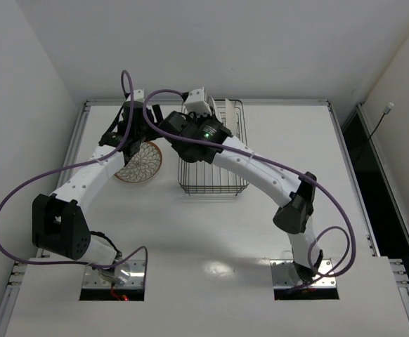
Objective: Load the plates into the dish rack
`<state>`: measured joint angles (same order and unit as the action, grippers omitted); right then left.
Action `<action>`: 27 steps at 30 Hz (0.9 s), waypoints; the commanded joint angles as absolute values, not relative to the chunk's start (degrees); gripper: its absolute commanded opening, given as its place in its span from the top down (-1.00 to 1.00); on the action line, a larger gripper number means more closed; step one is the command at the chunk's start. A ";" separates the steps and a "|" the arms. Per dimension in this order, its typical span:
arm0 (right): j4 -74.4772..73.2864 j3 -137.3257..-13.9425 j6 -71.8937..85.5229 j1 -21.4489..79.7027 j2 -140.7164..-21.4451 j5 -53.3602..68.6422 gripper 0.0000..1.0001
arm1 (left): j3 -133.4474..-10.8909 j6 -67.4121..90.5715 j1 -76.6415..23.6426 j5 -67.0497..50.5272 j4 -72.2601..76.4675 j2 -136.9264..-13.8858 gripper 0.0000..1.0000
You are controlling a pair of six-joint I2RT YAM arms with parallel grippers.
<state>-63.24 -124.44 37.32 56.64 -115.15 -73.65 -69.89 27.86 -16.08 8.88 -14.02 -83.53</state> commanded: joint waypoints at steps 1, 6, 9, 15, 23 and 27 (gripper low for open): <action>-53.03 -126.13 28.42 54.76 -115.05 -81.73 1.00 | -70.31 27.51 -16.17 9.40 -11.95 -82.88 -0.34; -40.72 -124.11 18.30 52.48 -119.26 -86.04 1.00 | -70.31 27.51 -16.17 9.93 -11.95 -82.88 -0.34; -30.08 -123.57 8.29 51.94 -122.24 -87.27 1.00 | -70.31 27.51 -16.17 9.93 -11.95 -82.88 -0.34; -12.06 -124.10 -9.29 50.36 -128.49 -89.82 1.00 | -70.84 26.98 -16.17 10.99 -12.48 -82.88 -0.34; -6.24 -125.33 -16.52 48.43 -134.20 -91.40 1.00 | -70.84 26.98 -16.17 12.65 -13.01 -82.35 -0.34; -5.71 -124.80 -16.52 47.37 -134.74 -91.41 1.00 | -70.84 26.98 -16.17 12.66 -13.01 -81.83 -0.36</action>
